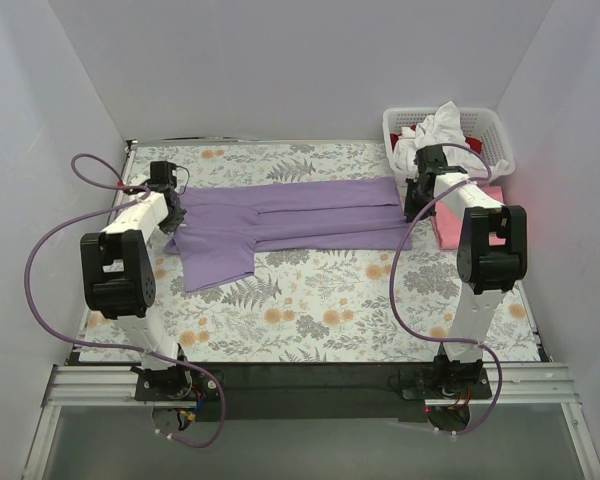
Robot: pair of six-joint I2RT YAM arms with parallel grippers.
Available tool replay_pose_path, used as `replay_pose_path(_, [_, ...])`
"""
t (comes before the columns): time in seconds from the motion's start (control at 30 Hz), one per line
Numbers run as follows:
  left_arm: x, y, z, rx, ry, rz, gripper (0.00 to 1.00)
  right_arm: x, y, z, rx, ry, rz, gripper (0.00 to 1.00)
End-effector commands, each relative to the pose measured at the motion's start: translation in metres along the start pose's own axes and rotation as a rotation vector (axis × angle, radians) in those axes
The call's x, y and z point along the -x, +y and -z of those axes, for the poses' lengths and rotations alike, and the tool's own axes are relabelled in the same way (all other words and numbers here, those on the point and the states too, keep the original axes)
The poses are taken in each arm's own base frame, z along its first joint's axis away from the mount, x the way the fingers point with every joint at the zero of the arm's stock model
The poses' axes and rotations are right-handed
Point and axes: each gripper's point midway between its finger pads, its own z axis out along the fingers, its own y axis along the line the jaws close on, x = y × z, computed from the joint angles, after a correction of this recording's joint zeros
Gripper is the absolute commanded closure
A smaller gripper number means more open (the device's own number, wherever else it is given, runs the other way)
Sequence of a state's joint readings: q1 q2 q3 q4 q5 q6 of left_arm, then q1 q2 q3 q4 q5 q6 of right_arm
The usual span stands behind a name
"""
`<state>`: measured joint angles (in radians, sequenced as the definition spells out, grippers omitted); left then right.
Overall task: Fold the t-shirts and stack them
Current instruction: Fold the tshirt
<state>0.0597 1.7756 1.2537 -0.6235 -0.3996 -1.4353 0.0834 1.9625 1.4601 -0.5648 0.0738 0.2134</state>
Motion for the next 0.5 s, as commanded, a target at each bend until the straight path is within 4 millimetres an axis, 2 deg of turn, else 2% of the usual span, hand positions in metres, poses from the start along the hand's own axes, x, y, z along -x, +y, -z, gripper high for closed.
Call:
replay_pose_path(0.0, [0.015,-0.007,-0.004,0.000,-0.044,-0.003,1.00,0.004,-0.015,-0.008,-0.060,-0.026,0.003,0.99])
replay_pose_path(0.2, [0.019,-0.009,-0.012,0.018,-0.068,-0.015,1.00,-0.003,-0.017,-0.014,-0.064,-0.016,0.002,0.99])
replay_pose_path(0.47, [0.018,-0.008,-0.016,0.028,-0.077,-0.017,1.00,0.006,-0.006,-0.013,-0.019,-0.038,0.021,0.99])
